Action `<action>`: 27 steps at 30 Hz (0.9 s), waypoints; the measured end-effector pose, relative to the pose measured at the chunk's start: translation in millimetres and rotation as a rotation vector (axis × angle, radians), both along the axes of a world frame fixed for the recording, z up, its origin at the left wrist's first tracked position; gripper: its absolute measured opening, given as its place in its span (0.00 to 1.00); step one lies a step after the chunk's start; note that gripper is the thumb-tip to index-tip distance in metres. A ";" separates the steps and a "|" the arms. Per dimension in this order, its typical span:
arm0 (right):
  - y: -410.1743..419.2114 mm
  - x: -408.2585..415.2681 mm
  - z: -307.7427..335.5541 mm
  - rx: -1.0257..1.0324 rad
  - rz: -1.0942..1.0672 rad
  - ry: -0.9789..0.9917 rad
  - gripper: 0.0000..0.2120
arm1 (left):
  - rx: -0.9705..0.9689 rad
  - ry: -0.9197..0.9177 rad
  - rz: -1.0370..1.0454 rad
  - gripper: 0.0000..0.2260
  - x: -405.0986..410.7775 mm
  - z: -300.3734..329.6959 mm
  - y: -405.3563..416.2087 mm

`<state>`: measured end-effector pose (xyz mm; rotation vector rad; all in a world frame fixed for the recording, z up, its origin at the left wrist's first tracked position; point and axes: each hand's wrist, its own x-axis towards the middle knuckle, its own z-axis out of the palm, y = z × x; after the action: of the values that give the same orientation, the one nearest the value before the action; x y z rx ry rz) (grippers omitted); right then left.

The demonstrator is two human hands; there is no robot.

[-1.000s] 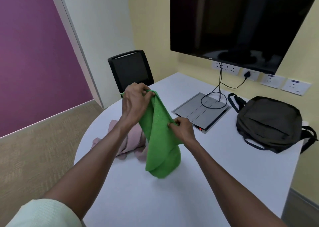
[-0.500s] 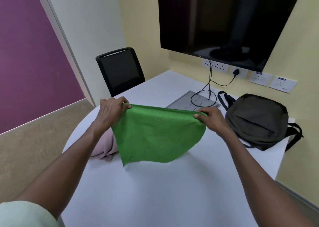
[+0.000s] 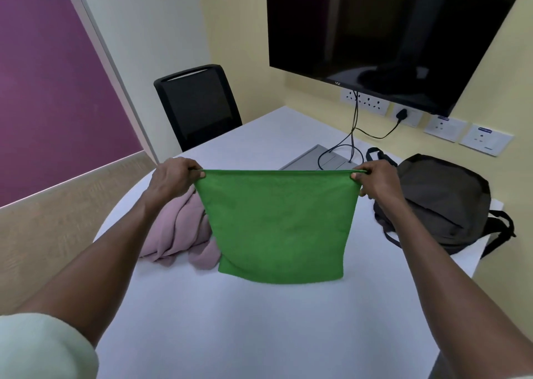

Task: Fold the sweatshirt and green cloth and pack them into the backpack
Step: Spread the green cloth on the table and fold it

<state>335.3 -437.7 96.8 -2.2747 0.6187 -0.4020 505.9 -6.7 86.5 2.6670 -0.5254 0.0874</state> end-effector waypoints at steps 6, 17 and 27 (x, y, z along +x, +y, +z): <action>-15.4 27.3 11.4 0.327 -0.041 -0.278 0.05 | -0.476 0.024 0.245 0.07 -2.0 25.2 -45.7; -47.8 11.1 5.4 0.445 0.073 -0.418 0.08 | -0.806 0.102 0.225 0.08 -47.4 19.4 -58.5; -83.4 -88.8 -119.8 0.357 0.275 0.105 0.08 | -0.316 0.225 0.184 0.11 -162.5 -118.7 -42.3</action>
<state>246.5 -521.2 -23.0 -2.0065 0.3841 -0.0322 343.3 -49.0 -32.2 2.3697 -0.1761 -0.0706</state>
